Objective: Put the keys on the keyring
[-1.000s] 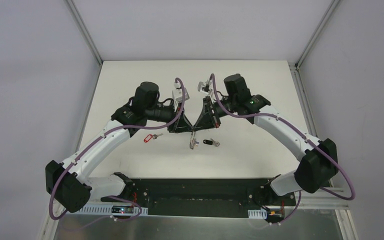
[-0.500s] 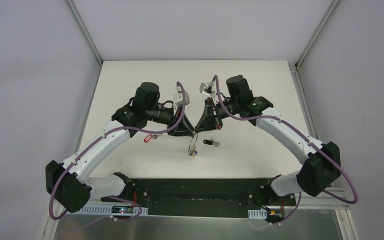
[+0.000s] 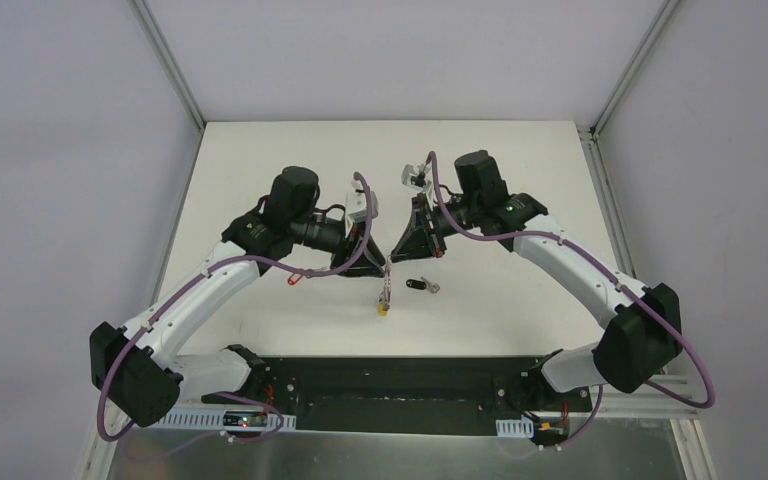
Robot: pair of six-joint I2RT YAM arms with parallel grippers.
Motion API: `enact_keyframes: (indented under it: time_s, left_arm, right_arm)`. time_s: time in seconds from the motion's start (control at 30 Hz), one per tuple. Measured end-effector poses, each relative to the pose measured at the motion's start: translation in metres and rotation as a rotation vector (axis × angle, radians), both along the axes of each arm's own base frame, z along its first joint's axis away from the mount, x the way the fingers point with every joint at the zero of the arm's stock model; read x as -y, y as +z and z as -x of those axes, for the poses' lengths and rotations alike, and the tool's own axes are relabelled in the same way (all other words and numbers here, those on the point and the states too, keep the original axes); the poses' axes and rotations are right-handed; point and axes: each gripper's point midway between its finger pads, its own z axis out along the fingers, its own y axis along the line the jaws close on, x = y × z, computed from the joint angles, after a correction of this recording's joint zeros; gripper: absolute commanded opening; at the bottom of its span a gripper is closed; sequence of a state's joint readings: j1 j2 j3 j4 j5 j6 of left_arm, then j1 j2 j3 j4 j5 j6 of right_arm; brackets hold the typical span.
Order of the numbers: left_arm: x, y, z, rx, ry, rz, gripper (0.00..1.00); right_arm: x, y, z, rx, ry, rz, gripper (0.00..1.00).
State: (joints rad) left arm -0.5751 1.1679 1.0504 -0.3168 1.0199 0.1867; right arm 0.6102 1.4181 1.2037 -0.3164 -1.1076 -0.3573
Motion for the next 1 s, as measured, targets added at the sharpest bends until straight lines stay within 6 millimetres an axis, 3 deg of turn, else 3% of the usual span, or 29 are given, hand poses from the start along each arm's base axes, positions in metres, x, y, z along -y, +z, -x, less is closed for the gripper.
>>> enact_keyframes:
  time_s: [0.3, 0.5, 1.0]
  left_arm:
    - [0.004, -0.002, -0.010, 0.068, -0.010, 0.009, 0.37]
    - [0.014, 0.008, -0.020, 0.054, 0.017, 0.062, 0.30]
    - [0.008, -0.005, -0.011, -0.005, 0.010, 0.021, 0.26]
  right_arm:
    - [-0.001, 0.002, 0.001, -0.002, 0.011, -0.011, 0.00]
    - [-0.002, 0.003, 0.000, 0.008, 0.009, -0.019, 0.00]
    - [0.002, 0.007, 0.000, 0.029, -0.008, -0.029, 0.00]
